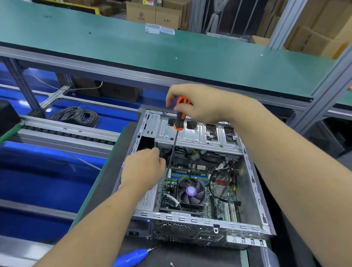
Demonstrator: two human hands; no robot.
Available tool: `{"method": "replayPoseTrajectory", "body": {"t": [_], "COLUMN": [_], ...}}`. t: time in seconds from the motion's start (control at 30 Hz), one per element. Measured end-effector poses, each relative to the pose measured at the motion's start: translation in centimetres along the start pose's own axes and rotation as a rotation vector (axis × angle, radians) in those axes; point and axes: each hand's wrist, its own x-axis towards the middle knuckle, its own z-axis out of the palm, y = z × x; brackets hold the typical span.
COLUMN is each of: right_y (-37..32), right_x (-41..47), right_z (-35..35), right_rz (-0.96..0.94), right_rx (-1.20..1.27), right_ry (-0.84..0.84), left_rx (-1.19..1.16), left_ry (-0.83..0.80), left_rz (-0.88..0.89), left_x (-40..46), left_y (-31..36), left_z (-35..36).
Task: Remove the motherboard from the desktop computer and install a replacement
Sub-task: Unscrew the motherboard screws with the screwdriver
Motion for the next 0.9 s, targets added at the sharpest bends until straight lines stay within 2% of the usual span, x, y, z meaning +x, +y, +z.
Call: {"method": "replayPoseTrajectory", "body": {"t": [0.13,0.23,0.3,0.43,0.57,0.7,0.83,0.9], "right_y": [-0.2,-1.1,-1.5,-1.8,-2.1,-1.9,-1.8,-1.4], "right_x": [0.1,0.7,1.2,1.0,1.8,1.7,2.1,2.0], "right_z": [-0.7,-0.1,0.1,-0.6,-0.4,-0.9,-1.0,-1.2], "right_rz": [0.107,0.249,0.199,0.061,0.114,0.025,0.132,0.105], "right_rx": [-0.037,-0.274,-0.375,-0.205,-0.398,-0.216,-0.411,-0.281], "right_ry": [-0.061,0.053,0.086,-0.096,0.024,-0.133,-0.053,-0.138], "left_rx": [0.004,0.002,0.002,0.003,0.001,0.003,0.002,0.008], "left_ry": [-0.008,-0.007,-0.009,-0.017,-0.016,-0.01,-0.005,-0.004], "left_rz": [-0.003,-0.003,-0.005,-0.007,-0.005,-0.001,-0.002,0.0], "left_x": [0.1,0.1,0.1,0.1,0.0,0.0,0.1,0.1], "left_y": [0.0,-0.1,-0.1,0.1,-0.1,-0.1,0.0,0.0], "left_z": [0.1,0.1,0.0,-0.1,-0.1,-0.1,0.0,0.1]}}
